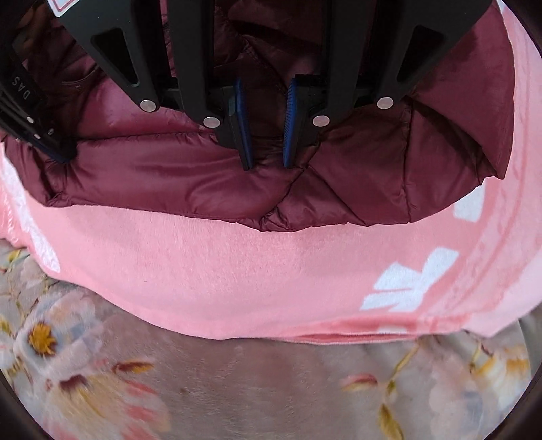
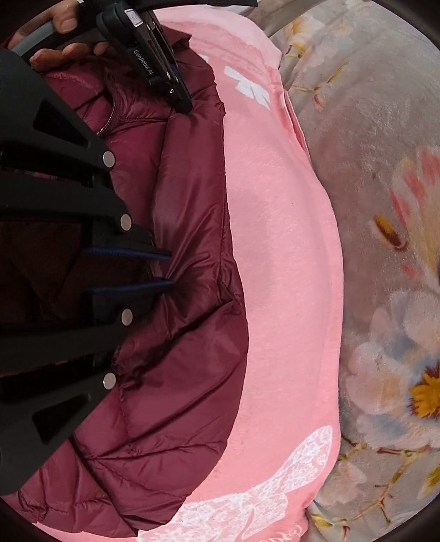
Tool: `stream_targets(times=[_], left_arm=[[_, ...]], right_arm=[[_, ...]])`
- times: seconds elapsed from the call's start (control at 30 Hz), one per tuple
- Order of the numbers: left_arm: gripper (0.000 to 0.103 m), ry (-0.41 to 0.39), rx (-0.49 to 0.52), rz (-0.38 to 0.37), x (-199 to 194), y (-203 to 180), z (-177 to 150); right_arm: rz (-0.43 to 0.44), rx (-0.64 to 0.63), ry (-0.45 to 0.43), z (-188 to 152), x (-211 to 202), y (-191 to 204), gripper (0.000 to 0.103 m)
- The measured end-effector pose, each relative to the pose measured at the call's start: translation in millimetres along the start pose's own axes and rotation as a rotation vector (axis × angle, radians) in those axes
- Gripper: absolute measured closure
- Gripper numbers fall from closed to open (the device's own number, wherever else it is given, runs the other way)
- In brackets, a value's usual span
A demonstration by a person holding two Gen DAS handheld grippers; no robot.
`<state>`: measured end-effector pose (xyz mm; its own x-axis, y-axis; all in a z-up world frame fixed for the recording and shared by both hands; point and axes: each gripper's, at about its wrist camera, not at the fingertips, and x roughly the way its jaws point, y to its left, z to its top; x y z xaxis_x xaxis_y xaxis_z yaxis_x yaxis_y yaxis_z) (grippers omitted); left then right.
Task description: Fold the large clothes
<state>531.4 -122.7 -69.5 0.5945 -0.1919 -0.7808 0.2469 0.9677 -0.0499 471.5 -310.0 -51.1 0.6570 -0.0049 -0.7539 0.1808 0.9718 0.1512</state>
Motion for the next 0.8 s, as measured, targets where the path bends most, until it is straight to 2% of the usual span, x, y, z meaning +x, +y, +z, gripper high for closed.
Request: stream_targets(times=[0.13, 0.8], left_arm=[[0.083, -0.033, 0.004, 0.006, -4, -2, -2], [0.083, -0.053, 0.058, 0.081, -3, -13, -4]], right_arm=[[-0.006, -0.003, -0.008, 0, 1, 1, 0.092], [-0.067, -0.049, -0.019, -2, 4, 10, 0.092]])
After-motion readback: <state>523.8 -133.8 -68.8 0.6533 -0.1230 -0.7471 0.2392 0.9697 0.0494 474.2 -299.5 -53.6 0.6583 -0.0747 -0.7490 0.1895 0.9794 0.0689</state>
